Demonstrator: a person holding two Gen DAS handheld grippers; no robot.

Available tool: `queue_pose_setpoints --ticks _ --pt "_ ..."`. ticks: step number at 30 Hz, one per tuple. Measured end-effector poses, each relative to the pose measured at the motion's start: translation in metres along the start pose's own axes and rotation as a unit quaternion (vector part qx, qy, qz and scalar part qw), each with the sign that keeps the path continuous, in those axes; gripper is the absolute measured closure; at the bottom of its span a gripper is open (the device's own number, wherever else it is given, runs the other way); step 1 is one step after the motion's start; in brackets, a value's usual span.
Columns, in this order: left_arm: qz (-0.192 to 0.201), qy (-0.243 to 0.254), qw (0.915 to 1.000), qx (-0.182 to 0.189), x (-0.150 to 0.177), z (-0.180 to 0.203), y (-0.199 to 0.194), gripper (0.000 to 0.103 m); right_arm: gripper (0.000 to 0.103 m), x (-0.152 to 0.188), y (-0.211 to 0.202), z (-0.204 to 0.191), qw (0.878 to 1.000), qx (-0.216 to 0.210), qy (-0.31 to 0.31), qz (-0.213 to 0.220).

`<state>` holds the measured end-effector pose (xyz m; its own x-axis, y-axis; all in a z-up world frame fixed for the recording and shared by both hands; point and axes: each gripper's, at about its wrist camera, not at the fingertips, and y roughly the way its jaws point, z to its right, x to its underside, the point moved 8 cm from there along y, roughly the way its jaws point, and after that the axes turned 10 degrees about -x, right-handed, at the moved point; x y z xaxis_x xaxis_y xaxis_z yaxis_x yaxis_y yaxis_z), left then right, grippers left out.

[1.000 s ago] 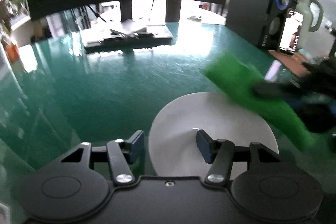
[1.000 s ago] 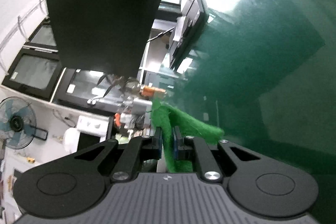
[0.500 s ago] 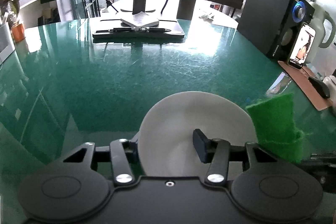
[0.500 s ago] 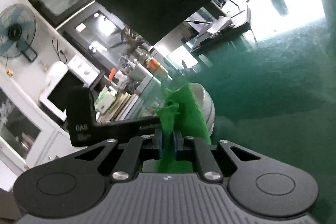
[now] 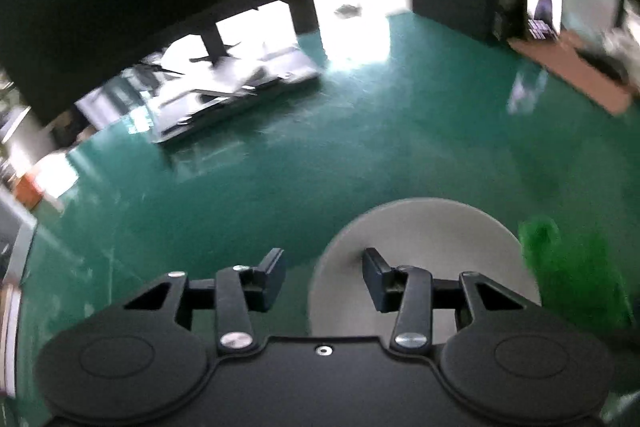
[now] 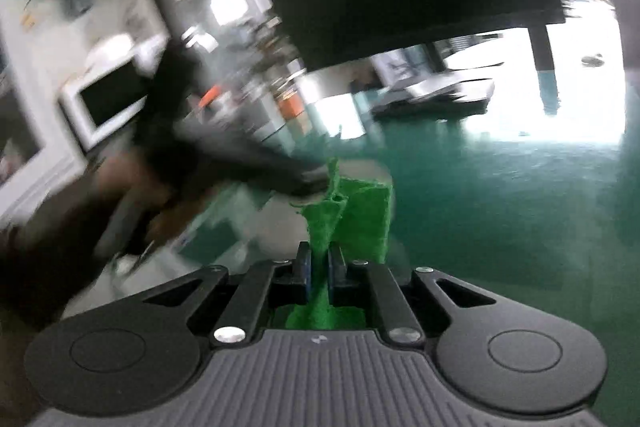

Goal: Clean bowl

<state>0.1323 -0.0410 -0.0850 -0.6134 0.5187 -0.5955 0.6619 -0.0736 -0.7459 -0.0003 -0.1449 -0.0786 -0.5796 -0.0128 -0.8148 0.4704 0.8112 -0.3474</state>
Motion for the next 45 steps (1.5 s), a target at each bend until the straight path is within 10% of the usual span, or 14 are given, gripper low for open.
queue_pose_setpoints --ticks 8,19,22,24,30,34,45 --pt "-0.036 -0.032 0.9988 0.004 0.014 -0.007 0.002 0.078 0.097 0.002 0.031 -0.030 0.998 -0.032 -0.021 -0.043" --pt "-0.049 -0.080 0.9956 -0.008 0.034 -0.023 -0.018 0.078 0.097 -0.021 0.011 0.039 0.996 0.078 0.039 0.010" --pt "-0.008 -0.055 0.9974 -0.046 0.021 -0.029 -0.022 0.056 0.096 -0.016 0.009 0.042 0.996 0.078 0.042 0.013" --pt "0.018 -0.026 0.9976 -0.062 0.012 -0.029 -0.021 0.019 0.094 -0.012 0.009 0.042 0.996 0.076 0.037 0.014" --pt "-0.027 0.028 0.9971 -0.065 0.010 -0.021 0.010 0.000 0.090 -0.006 0.013 0.039 0.997 0.076 0.006 0.000" --pt "-0.054 0.031 0.9961 -0.062 0.006 -0.031 0.023 0.000 0.069 0.002 0.017 0.032 0.996 0.074 -0.026 -0.032" --pt "-0.112 -0.065 0.9899 -0.056 0.010 -0.039 0.030 0.000 0.066 0.020 0.027 0.015 0.989 0.069 -0.103 -0.081"
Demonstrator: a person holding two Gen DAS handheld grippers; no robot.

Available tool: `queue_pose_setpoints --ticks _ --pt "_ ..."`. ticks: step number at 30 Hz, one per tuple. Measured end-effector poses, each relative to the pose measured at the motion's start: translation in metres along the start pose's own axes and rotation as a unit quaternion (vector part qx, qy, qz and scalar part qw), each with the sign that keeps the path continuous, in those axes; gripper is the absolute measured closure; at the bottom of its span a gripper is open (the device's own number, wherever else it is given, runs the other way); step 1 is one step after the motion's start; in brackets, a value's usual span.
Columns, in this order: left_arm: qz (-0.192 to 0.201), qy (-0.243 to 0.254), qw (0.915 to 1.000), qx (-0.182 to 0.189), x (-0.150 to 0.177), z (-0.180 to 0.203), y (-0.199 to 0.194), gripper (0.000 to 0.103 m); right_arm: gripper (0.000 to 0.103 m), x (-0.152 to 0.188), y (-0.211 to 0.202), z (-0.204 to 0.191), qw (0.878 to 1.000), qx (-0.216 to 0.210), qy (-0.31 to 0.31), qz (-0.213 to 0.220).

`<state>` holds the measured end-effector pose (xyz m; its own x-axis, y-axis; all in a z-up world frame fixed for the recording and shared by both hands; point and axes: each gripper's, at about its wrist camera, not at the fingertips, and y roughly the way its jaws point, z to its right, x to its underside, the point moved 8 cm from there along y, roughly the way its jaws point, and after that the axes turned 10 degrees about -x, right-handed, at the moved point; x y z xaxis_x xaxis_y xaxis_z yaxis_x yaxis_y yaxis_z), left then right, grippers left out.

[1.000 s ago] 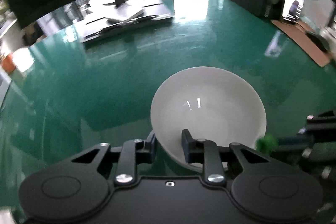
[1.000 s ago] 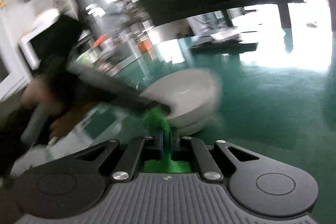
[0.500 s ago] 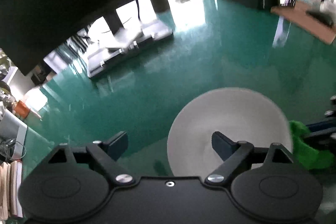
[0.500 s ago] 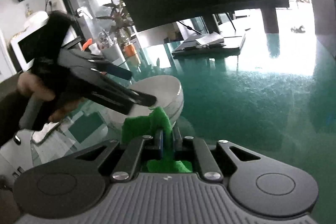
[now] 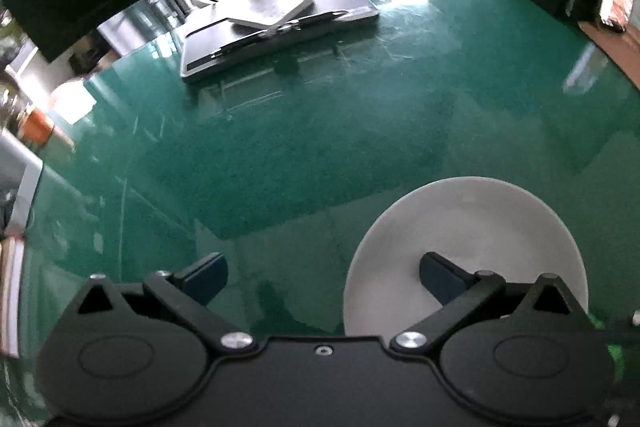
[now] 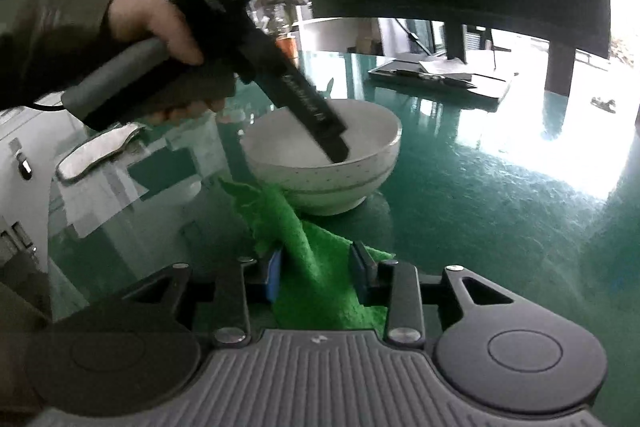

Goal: Clean bowl

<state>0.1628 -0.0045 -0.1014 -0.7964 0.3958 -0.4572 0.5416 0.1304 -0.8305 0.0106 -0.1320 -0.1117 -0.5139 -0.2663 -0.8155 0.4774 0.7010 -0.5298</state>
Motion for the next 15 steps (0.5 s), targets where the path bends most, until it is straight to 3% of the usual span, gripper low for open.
queue_pose_setpoints --ticks 1,2,4,5,8,15 --pt "-0.009 0.005 0.9999 0.008 0.000 0.003 -0.001 0.000 0.063 0.001 0.001 -0.003 1.000 -0.007 -0.011 -0.006" --pt "-0.015 0.011 0.9997 0.018 -0.001 0.006 -0.002 0.002 0.053 0.001 0.002 -0.004 1.000 -0.011 -0.019 -0.010" --pt "-0.011 0.013 0.9995 0.027 -0.003 0.010 -0.003 0.009 0.019 0.002 0.005 -0.009 0.998 -0.033 -0.038 -0.023" --pt "-0.009 0.002 0.9991 0.042 -0.004 0.012 -0.005 0.019 0.000 0.004 0.008 -0.013 0.997 -0.044 -0.055 -0.035" --pt "-0.017 -0.030 0.9945 0.099 -0.005 0.016 -0.009 0.059 0.000 0.010 0.017 -0.020 0.992 -0.048 -0.096 -0.064" --pt "0.012 -0.030 0.9968 0.073 0.004 0.027 -0.024 0.068 0.000 0.011 0.022 -0.017 0.993 -0.035 -0.095 -0.064"
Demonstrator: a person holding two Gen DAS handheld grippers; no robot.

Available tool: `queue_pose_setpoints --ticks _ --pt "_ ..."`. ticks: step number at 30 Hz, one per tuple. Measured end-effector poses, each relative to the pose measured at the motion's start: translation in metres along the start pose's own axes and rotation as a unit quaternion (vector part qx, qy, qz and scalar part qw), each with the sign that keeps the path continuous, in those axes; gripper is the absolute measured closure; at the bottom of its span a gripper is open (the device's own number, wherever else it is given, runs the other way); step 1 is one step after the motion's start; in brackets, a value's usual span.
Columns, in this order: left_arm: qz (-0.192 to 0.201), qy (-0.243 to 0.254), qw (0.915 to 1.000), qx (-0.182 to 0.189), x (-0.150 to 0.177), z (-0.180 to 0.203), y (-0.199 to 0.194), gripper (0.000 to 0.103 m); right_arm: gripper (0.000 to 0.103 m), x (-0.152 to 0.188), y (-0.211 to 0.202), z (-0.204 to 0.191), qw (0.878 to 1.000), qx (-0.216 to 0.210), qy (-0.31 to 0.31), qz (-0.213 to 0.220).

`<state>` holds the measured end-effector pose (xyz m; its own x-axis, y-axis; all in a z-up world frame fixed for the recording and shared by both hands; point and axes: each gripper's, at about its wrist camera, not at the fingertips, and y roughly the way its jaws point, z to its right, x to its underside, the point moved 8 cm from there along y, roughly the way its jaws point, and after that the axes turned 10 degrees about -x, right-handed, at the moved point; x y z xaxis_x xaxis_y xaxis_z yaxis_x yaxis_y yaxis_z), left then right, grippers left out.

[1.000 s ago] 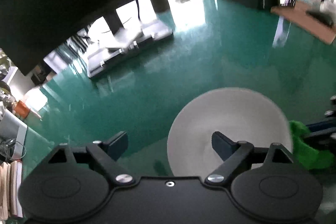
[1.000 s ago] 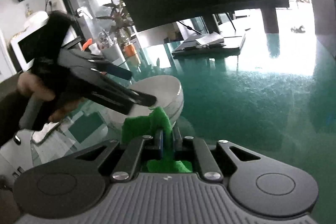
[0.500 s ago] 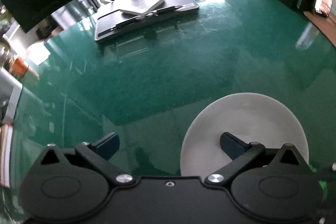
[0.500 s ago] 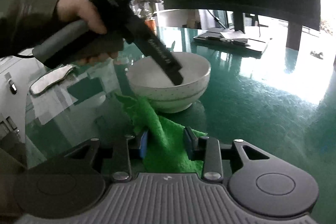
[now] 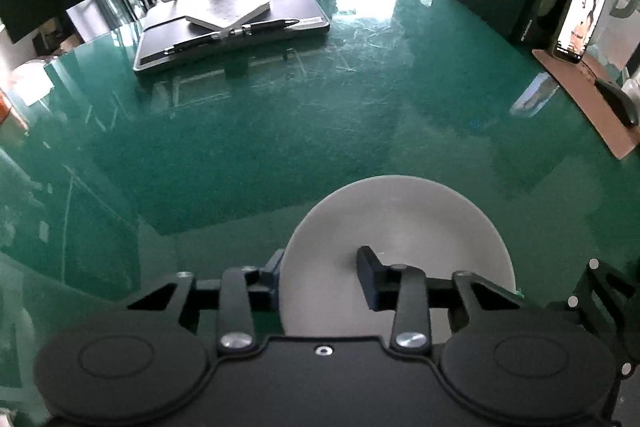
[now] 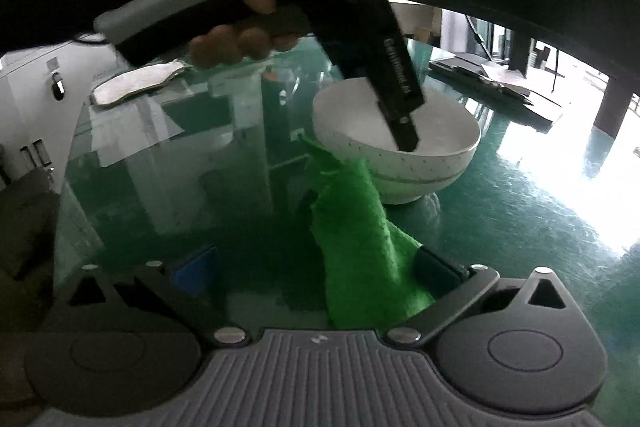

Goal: Clean bowl

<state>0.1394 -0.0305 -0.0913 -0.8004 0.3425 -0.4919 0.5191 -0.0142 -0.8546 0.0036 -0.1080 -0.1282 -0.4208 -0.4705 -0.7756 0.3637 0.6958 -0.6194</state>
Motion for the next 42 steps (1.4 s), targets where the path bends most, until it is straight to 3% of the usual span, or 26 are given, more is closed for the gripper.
queue_pose_setpoints --ticks 2,7,8,9,10,13,16,19,21,24,26,30,32,33,37,39,40,42 --pt "0.009 0.017 0.9995 -0.024 0.002 0.005 -0.004 0.068 0.000 -0.001 0.000 -0.001 1.000 0.001 0.000 0.000" --pt "0.014 0.044 0.9983 -0.036 -0.003 0.008 -0.002 0.067 0.000 -0.002 -0.003 -0.003 1.000 0.011 0.009 0.001" --pt "0.017 0.046 0.9982 -0.036 -0.003 0.008 -0.003 0.067 0.007 -0.002 -0.005 -0.003 1.000 0.015 0.013 0.003" --pt "0.021 0.049 0.9980 -0.035 -0.002 0.008 -0.003 0.067 0.044 -0.003 -0.008 -0.001 0.999 0.026 0.018 0.012" --pt "0.024 0.051 0.9978 -0.034 -0.002 0.008 -0.003 0.067 0.099 -0.004 -0.014 0.000 0.999 0.039 0.020 0.024" --pt "0.030 0.047 0.9980 -0.027 0.000 0.006 -0.003 0.067 0.096 -0.008 -0.023 0.025 0.994 0.082 0.068 0.033" --pt "0.035 0.043 0.9984 -0.015 0.000 0.004 -0.001 0.067 0.096 -0.010 -0.024 0.050 0.987 0.078 0.134 0.043" --pt "0.042 0.034 0.9986 0.000 0.001 0.000 0.000 0.067 0.096 -0.014 -0.020 0.051 0.985 0.096 0.139 0.037" --pt "0.044 0.026 0.9987 0.010 0.002 -0.003 0.001 0.067 0.096 -0.018 -0.018 0.043 0.985 0.085 0.149 0.030" --pt "0.047 0.020 0.9985 0.020 0.004 -0.007 0.001 0.066 0.096 -0.032 -0.013 0.015 0.986 0.017 0.164 0.032" --pt "0.054 0.027 0.9980 0.018 0.005 -0.007 0.001 0.066 0.096 -0.039 -0.011 0.009 0.985 0.007 0.170 0.033" --pt "0.069 0.044 0.9967 -0.005 0.007 -0.006 -0.001 0.067 0.095 -0.036 -0.016 0.042 0.966 0.031 0.251 0.048" --pt "0.072 0.051 0.9961 -0.008 0.008 -0.005 -0.002 0.067 0.095 -0.025 -0.029 0.068 0.953 0.088 0.284 0.057" --pt "0.071 0.050 0.9962 -0.006 0.008 -0.004 -0.002 0.067 0.095 -0.023 -0.031 0.073 0.950 0.097 0.290 0.058" --pt "0.072 0.051 0.9961 -0.010 0.008 -0.003 -0.002 0.067 0.095 -0.023 -0.022 0.062 0.948 0.048 0.312 0.045" --pt "0.072 0.050 0.9961 -0.012 0.009 -0.003 -0.003 0.067 0.095 -0.027 -0.013 0.041 0.944 -0.009 0.327 0.040" --pt "0.072 0.049 0.9961 -0.013 0.009 -0.003 -0.003 0.067 0.095 -0.030 -0.009 0.032 0.933 -0.052 0.354 0.044" --pt "0.072 0.048 0.9962 -0.013 0.010 -0.003 -0.004 0.067 0.095 -0.021 -0.015 0.046 0.906 -0.057 0.415 0.064"
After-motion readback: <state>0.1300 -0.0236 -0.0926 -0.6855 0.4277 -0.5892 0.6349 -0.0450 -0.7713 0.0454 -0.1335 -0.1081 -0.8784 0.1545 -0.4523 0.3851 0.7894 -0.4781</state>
